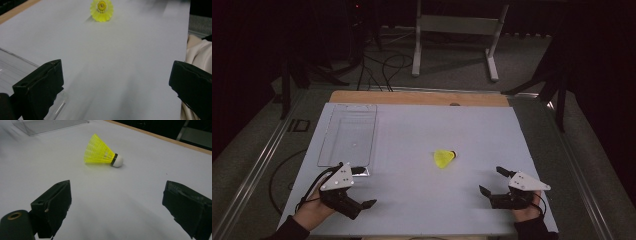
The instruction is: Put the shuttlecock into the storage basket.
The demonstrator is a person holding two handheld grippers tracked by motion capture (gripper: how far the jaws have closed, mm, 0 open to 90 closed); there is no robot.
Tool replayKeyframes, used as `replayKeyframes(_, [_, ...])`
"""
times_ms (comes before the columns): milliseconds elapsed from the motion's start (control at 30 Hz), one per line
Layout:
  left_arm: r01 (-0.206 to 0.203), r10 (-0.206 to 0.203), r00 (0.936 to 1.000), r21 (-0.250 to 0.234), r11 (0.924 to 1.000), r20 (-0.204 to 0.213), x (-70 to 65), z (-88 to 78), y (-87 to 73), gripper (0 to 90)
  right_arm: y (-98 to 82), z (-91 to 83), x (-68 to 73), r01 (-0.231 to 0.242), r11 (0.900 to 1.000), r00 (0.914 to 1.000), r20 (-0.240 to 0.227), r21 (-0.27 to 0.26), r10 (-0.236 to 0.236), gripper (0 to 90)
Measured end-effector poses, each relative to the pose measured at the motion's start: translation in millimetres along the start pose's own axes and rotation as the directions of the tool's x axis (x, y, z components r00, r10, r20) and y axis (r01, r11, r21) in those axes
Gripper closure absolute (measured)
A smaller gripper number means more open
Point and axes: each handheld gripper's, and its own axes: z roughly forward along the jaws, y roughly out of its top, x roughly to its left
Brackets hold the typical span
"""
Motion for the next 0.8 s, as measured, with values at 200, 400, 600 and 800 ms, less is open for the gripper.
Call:
replayKeyframes(200, [-0.003,0.001,0.9992,0.046,0.9989,0.040,2.0,1.8,6.9,0.3,-0.4,0.6,-0.2,-0.002,1.000,1.0000,-0.005,0.002,0.002,8.8])
replayKeyframes(400, [-0.019,0.013,0.9979,0.092,0.9956,0.063,4.0,4.9,14.4,0.3,-0.5,1.1,0.0,-0.002,1.000,0.9999,-0.011,0.004,0.002,8.8])
replayKeyframes(600, [-0.039,0.030,0.9962,0.114,0.9927,0.081,6.1,6.8,21.2,0.3,-0.6,1.1,-0.1,-0.004,1.000,0.9999,-0.012,0.005,0.004,8.8])
replayKeyframes(800, [-0.007,-0.013,0.9922,0.164,0.9865,0.124,7.8,10.3,30.6,0.3,-0.6,1.1,0.0,-0.003,1.000,0.9999,-0.013,0.004,0.003,8.8])
